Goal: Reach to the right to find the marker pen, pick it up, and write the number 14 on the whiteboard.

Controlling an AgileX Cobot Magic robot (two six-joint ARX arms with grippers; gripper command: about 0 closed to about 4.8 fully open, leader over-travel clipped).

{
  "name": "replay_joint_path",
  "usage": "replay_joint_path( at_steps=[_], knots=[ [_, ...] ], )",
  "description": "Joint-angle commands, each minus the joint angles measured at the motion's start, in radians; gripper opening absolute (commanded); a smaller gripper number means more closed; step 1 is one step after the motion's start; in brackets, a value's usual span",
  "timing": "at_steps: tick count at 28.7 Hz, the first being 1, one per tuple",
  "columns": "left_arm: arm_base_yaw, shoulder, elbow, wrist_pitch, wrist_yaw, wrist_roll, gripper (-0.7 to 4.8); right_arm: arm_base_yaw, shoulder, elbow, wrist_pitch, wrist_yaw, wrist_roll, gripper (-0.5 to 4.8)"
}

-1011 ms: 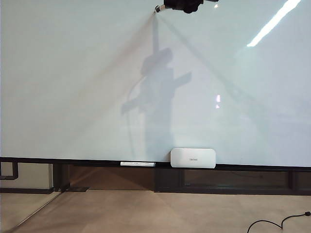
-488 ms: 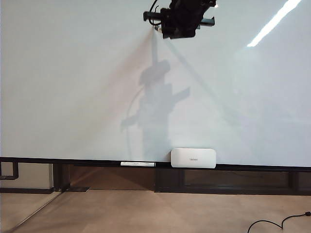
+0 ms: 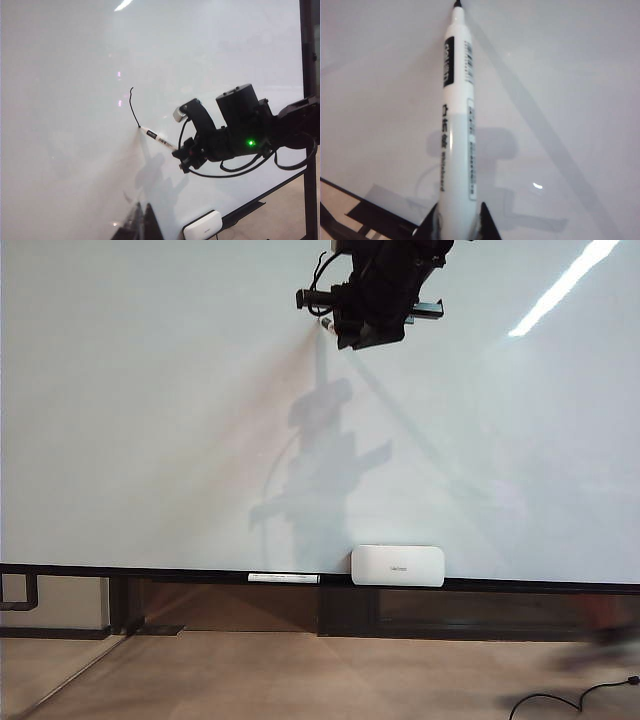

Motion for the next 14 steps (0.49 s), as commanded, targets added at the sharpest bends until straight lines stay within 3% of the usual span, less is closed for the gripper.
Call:
replay_joint_path(
  at_steps=[1, 11, 14],
  knots=[
    [0.0, 0.0, 0.007, 0.009, 0.002, 0.0, -0.06, -0.004, 0.01, 0.001, -0.032, 0.025, 0.016, -0.02],
    [0.0, 0.0, 0.007, 0.009, 0.002, -0.002, -0.06, 0.003, -0.004, -0.004, -0.064, 0.027, 0.016, -0.01],
    [0.0, -0.001, 0.007, 0.009, 0.014, -0.058, -0.06, 0.018, -0.044, -0.01, -0.103, 0.027, 0.013, -0.02]
  ],
)
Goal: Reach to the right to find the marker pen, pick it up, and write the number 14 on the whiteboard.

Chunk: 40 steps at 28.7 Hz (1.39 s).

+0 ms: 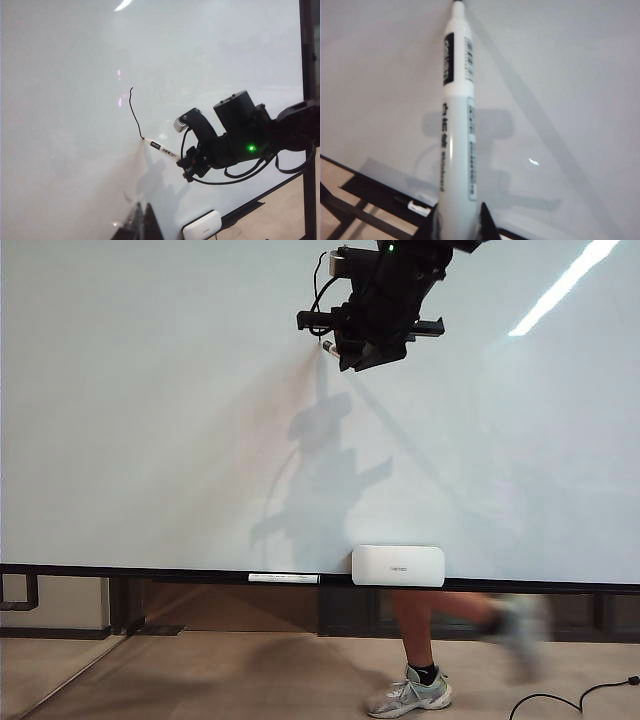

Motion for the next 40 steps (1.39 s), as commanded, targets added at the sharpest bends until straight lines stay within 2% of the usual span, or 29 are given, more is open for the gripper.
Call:
replay_joint_path(
  at_steps=[1, 6, 12, 17, 22, 25, 27, 34, 40],
  knots=[
    [0.0, -0.001, 0.006, 0.007, 0.025, -0.066, -0.06, 0.024, -0.059, -0.003, -0.033, 0.021, 0.003, -0.01],
    [0.0, -0.003, 0.006, -0.023, 0.07, -0.056, -0.06, 0.065, -0.148, -0.003, -0.053, 0.051, -0.035, -0.01],
    [0.0, -0.054, 0.006, -0.021, 0.078, -0.062, -0.06, 0.083, -0.246, -0.003, -0.015, 0.152, -0.067, -0.01],
    [0.0, -0.077, 0.006, -0.032, 0.11, -0.067, -0.06, 0.082, -0.239, -0.003, 0.115, 0.135, -0.1, -0.01],
    [0.0, -0.076, 0.006, -0.045, 0.11, -0.063, -0.06, 0.058, -0.211, -0.007, 0.149, 0.107, -0.102, -0.02],
    [0.0, -0.076, 0.006, -0.047, 0.11, -0.063, -0.06, 0.045, -0.204, -0.069, 0.307, 0.078, -0.122, -0.02],
    [0.0, -0.076, 0.006, -0.054, 0.108, -0.063, -0.06, 0.041, -0.201, -0.095, 0.339, 0.078, -0.125, -0.02],
    [0.0, -0.075, 0.006, -0.083, 0.093, -0.06, -0.06, 0.021, -0.179, -0.103, 0.346, 0.129, -0.141, -0.02],
    [0.0, -0.072, 0.006, -0.088, 0.093, -0.056, -0.06, 0.001, -0.179, -0.066, 0.296, 0.113, -0.139, -0.02]
  ],
)
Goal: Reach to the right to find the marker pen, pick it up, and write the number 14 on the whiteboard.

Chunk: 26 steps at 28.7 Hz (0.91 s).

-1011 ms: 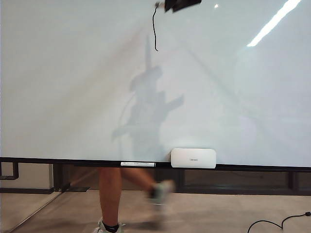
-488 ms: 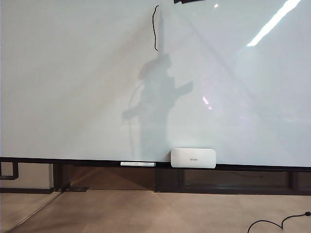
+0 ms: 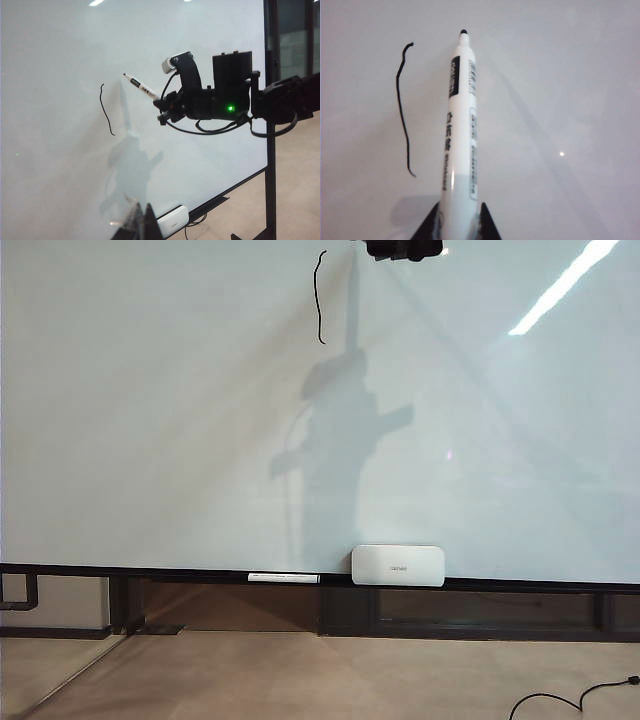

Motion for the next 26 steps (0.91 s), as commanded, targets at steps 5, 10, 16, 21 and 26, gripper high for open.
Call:
replay_joint_path(
  at_steps=[5, 10, 16, 21, 26],
  knots=[
    [0.0, 0.003, 0.005, 0.004, 0.0, 0.005, -0.06, -0.01, 0.004, 0.014, -0.032, -0.026, 0.021, -0.02],
    [0.0, 0.003, 0.005, 0.003, -0.001, 0.005, -0.06, -0.013, 0.016, 0.014, -0.022, -0.039, 0.031, -0.02],
    [0.0, 0.003, 0.005, 0.001, 0.0, 0.005, -0.06, -0.02, 0.026, 0.014, -0.009, -0.04, 0.032, -0.02],
    [0.0, 0.003, 0.005, -0.007, 0.0, 0.005, -0.06, -0.022, 0.031, 0.014, 0.012, -0.04, 0.032, -0.02],
    [0.0, 0.003, 0.005, -0.008, 0.0, 0.005, -0.06, -0.022, 0.039, 0.014, 0.012, -0.04, 0.032, -0.02]
  ],
)
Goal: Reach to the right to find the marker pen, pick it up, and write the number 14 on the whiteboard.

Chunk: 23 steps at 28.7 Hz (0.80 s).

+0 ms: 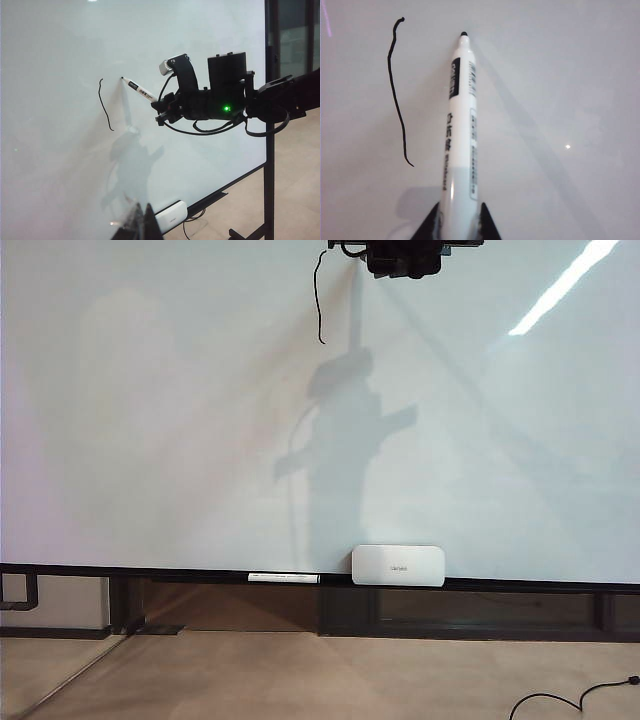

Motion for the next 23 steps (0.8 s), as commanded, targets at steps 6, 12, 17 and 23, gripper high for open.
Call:
replay_joint_path(
  at_steps=[6, 12, 17, 23],
  knots=[
    [0.0, 0.0, 0.005, 0.0, 0.002, 0.004, -0.06, 0.001, 0.012, 0.005, -0.034, 0.002, 0.014, -0.02],
    [0.0, 0.0, 0.005, -0.001, 0.002, 0.005, -0.06, 0.001, 0.021, 0.005, -0.099, 0.013, 0.037, -0.02],
    [0.0, 0.0, 0.005, 0.0, 0.002, 0.005, -0.06, 0.001, 0.031, 0.004, -0.126, 0.021, 0.048, -0.02],
    [0.0, 0.0, 0.005, -0.001, 0.002, 0.005, -0.06, 0.001, 0.042, 0.004, -0.128, 0.021, 0.048, -0.02]
  ],
)
